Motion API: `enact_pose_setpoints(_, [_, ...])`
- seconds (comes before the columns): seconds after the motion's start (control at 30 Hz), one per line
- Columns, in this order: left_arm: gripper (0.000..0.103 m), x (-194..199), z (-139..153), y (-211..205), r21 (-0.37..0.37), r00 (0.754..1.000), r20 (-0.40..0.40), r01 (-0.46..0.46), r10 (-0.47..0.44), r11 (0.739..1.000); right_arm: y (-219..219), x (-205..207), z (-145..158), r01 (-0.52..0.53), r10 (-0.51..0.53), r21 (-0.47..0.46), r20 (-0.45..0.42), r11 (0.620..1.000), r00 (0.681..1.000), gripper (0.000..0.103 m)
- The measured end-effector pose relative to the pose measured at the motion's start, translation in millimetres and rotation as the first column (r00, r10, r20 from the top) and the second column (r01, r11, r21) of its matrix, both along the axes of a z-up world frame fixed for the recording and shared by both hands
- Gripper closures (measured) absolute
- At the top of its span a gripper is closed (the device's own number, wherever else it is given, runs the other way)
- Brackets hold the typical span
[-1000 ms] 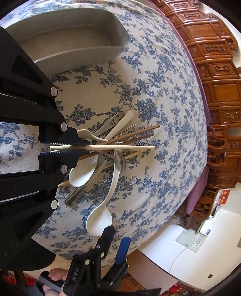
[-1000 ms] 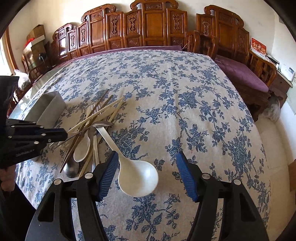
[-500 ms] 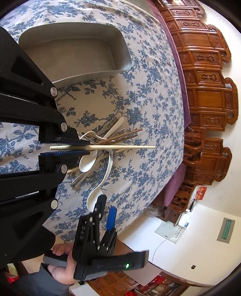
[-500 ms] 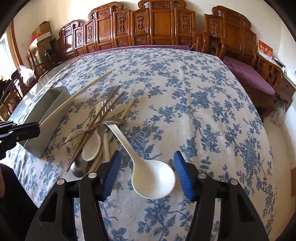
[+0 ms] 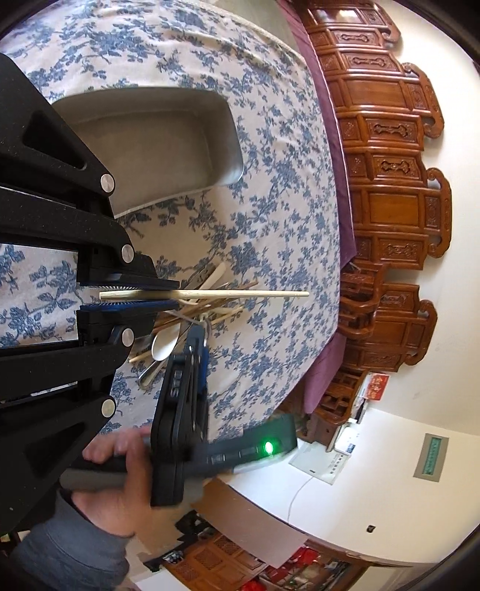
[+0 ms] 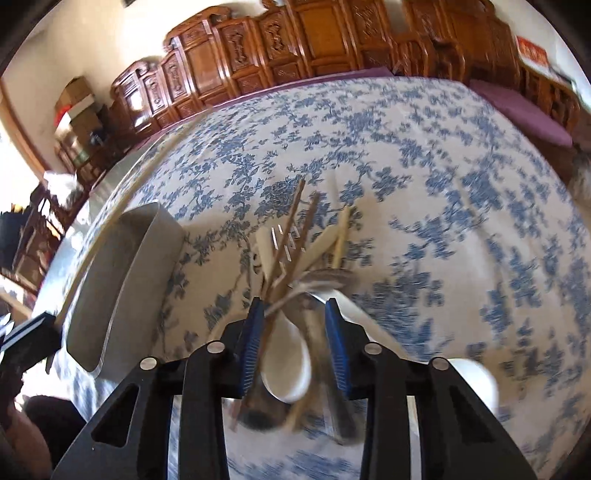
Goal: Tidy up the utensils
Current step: 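Lift the chopstick with the left tool while the right tool grasps a metal spoon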
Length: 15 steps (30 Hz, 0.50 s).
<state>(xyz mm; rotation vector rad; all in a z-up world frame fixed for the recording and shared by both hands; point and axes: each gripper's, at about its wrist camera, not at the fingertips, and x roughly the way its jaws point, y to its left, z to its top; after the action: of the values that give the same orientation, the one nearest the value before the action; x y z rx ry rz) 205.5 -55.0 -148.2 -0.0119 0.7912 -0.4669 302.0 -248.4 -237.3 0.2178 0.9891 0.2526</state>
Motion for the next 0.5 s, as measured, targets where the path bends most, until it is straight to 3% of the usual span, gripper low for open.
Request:
enact_pose_setpoints(0.1, [0.099, -1.5, 4.2, 11.3, -0.016, 1.000, 0.008, -0.013, 0.014, 1.000, 7.0, 7.5, -4.8, 0.038, -0.038, 0.016, -0.023, 0.999, 0.999, 0.073])
enact_pose_setpoints(0.4, [0.099, -7.4, 7.1, 24.6, -0.044, 0.999, 0.009, -0.031, 0.032, 0.999, 11.2, 13.9, -19.1, 0.121, -0.125, -0.074, -0.055, 0.990, 0.991, 0.078])
enact_pose_setpoints(0.5, [0.099, -7.3, 7.9, 25.3, -0.044, 0.999, 0.009, -0.031, 0.032, 0.999, 7.2, 14.1, -20.0, 0.125, -0.130, -0.081, -0.060, 0.989, 0.990, 0.088])
